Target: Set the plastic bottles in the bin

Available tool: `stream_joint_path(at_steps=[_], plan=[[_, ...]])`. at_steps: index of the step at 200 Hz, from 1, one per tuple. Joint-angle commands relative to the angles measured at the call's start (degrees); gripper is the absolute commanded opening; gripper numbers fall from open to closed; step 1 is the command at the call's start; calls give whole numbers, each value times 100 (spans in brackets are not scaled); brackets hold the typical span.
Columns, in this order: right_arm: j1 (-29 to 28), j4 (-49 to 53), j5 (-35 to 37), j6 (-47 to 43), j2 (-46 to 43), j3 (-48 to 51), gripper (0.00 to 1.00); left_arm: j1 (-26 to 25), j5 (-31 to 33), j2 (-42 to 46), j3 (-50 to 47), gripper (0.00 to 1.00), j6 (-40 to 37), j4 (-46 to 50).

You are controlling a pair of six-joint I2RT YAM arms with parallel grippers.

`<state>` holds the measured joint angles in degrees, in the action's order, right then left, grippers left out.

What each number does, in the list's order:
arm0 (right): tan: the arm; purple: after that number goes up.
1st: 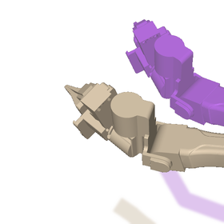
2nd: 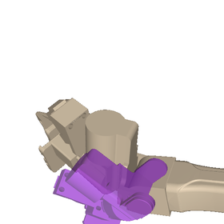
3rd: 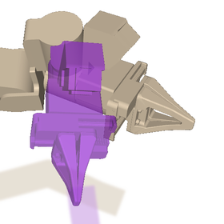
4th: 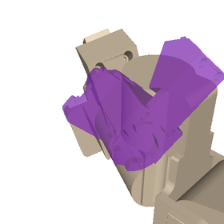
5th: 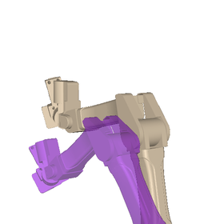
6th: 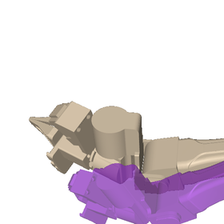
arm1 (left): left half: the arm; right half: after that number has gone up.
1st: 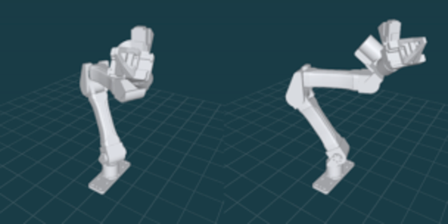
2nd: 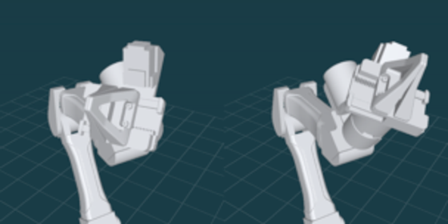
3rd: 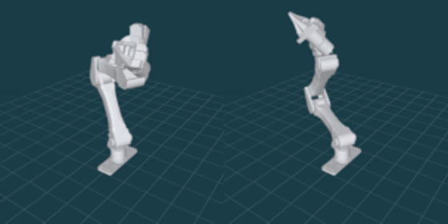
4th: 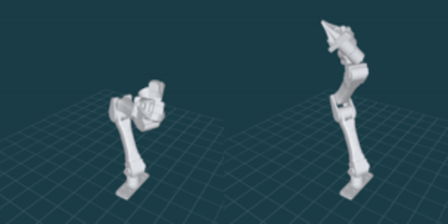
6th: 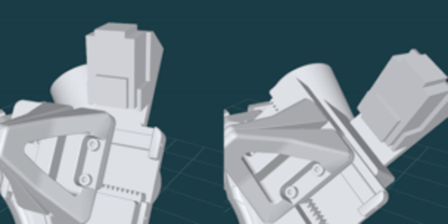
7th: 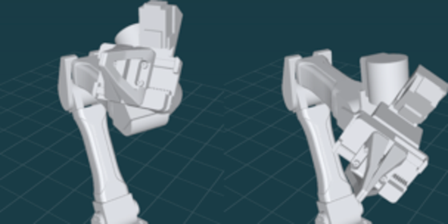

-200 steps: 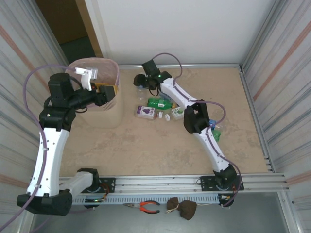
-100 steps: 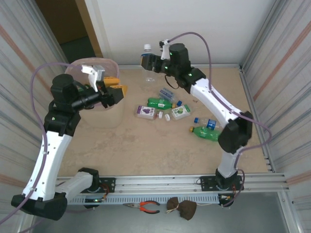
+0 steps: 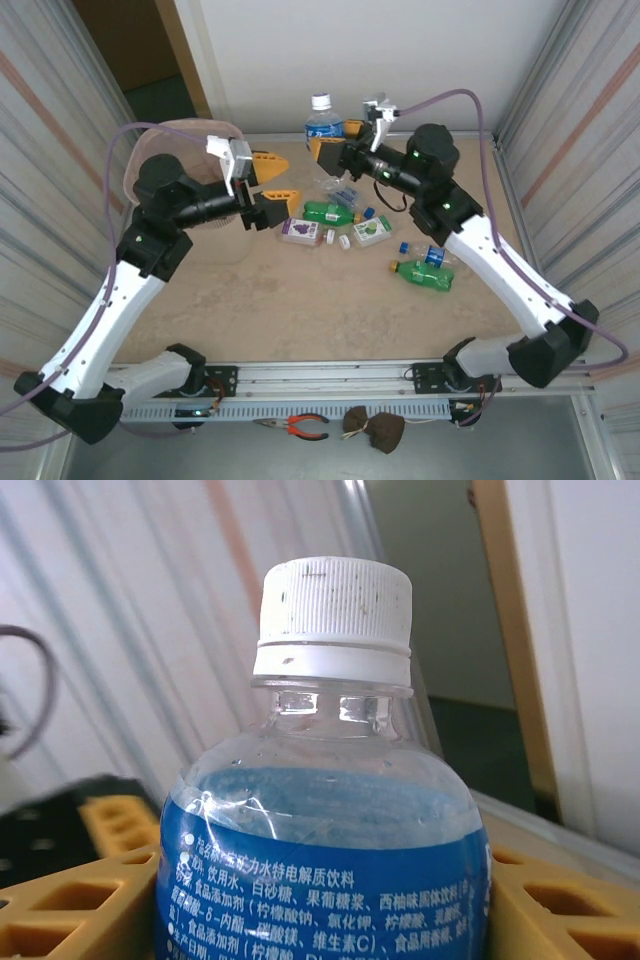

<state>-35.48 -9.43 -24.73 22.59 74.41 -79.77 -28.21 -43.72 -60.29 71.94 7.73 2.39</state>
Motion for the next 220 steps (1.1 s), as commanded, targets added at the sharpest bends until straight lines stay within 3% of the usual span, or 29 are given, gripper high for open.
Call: stream_joint_path(at_steps=[1, 57, 107, 220], plan=[[-111, -471, -369, -290, -386, 118, 64, -153, -124, 15, -83, 80, -18, -758], [-484, -872, -920, -346, -931, 161, 63, -399, -966, -278, 190, 90, 316, -1465], [-903, -758, -1347, -727, -998, -46, 62, -1012, -1866, -860, 1065, 92, 87, -1038], [-1291, -549, -1069, -1287, -1165, -92, 63, -1152, -2278, -1075, 1284, 64, -45, -816]])
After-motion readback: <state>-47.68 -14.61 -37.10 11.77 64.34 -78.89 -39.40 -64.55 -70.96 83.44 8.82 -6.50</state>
